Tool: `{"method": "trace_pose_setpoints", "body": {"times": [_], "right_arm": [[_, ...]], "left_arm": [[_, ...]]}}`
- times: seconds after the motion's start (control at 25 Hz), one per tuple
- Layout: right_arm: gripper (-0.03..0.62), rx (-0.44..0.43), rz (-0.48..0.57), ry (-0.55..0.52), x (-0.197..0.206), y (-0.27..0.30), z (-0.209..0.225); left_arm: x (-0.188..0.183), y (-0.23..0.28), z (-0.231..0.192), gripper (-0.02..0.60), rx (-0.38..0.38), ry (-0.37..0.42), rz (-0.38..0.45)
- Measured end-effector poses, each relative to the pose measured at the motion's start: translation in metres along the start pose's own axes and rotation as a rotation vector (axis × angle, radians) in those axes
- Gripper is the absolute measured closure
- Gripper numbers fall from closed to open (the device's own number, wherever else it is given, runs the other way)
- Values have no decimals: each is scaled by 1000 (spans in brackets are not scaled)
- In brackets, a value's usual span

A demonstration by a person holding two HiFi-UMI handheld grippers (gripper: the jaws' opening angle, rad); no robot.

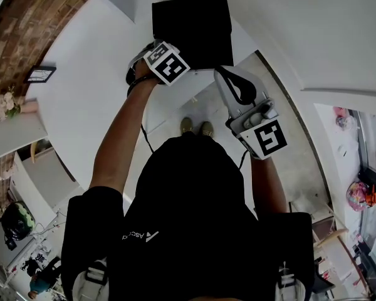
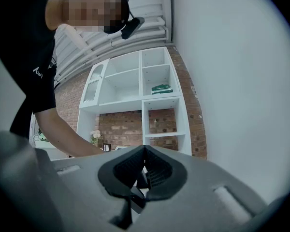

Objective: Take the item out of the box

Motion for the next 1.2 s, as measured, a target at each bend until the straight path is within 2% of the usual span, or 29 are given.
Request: {"method": "trace_pose_setpoints", "body": {"times": [0.2,0.36,0.52,0.64,0.88,1.2], "right_arm": [[592,8,-1,13,4,-3,4],[592,21,-2,20,6,-5,10],[592,25,4,23,7,-4,13],[592,24,2,26,8,-2,14],[592,31,2,26,7,-3,18],[592,36,-5,22,7,-1,16]], "left_arm": [[6,15,-3,372,24,-25,-60],[7,21,-3,372,36,-12,-107],[8,26,-2,374,18,53,-163],[10,27,-2,410,-17,90,-178],[8,23,0,414,-23,79,-139],[0,2,5,414,-61,-1,5]]}}
Point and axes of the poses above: the fingertips, and each gripper's own axes: y forward along the fingers, z to its right, x out of its underside, the point moved 5 cm from there along -y, backward along the fingers, and after that the axes turned 14 degrees about y, right-handed, at the moved point
